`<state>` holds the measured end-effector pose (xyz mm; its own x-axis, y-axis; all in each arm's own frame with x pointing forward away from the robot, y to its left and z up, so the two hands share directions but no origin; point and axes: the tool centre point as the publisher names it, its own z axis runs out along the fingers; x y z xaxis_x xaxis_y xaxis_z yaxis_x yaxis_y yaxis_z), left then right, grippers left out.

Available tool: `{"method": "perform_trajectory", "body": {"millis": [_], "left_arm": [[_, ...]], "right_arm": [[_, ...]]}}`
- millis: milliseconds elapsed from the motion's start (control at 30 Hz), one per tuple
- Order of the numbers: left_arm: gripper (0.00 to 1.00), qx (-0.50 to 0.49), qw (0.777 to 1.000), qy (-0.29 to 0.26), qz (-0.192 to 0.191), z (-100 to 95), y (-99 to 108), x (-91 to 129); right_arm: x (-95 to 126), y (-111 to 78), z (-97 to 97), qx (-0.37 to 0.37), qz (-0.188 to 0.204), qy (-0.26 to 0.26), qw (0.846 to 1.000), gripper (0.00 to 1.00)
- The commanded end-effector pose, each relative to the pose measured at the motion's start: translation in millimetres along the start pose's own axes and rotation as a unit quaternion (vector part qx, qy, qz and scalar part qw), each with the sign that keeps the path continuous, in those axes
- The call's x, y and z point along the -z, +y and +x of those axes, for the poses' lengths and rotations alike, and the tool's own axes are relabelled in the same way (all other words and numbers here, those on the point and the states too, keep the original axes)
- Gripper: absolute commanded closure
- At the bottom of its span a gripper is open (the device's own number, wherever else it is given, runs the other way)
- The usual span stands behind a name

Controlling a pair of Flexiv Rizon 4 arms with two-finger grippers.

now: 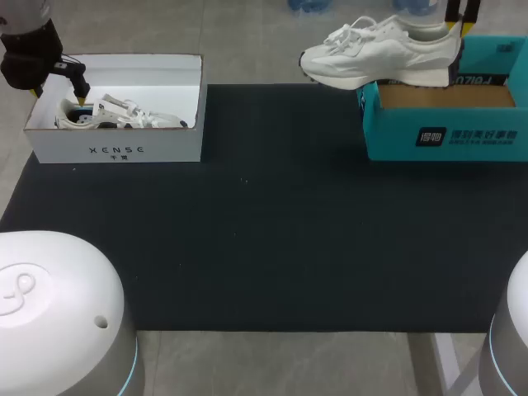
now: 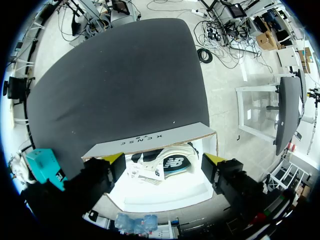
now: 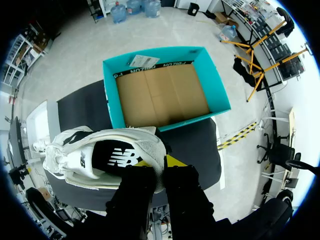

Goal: Take the shoe out of the shoebox, open the shoe tongue, remove and reinsert the insole, then place the shoe into the shoebox

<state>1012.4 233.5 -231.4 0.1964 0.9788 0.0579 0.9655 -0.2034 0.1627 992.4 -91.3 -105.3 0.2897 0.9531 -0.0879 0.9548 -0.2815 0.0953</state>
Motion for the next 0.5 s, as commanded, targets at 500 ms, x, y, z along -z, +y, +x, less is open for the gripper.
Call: {"method": "perform_trajectory", "body": {"millis": [500], "left_arm": [[0.0, 0.0, 1.0, 0.0, -0.001, 0.1, -1, 0]], "right_arm": [[12, -152.0, 78.5, 0.007, -0.136, 0.026, 0.99, 1.0]]}}
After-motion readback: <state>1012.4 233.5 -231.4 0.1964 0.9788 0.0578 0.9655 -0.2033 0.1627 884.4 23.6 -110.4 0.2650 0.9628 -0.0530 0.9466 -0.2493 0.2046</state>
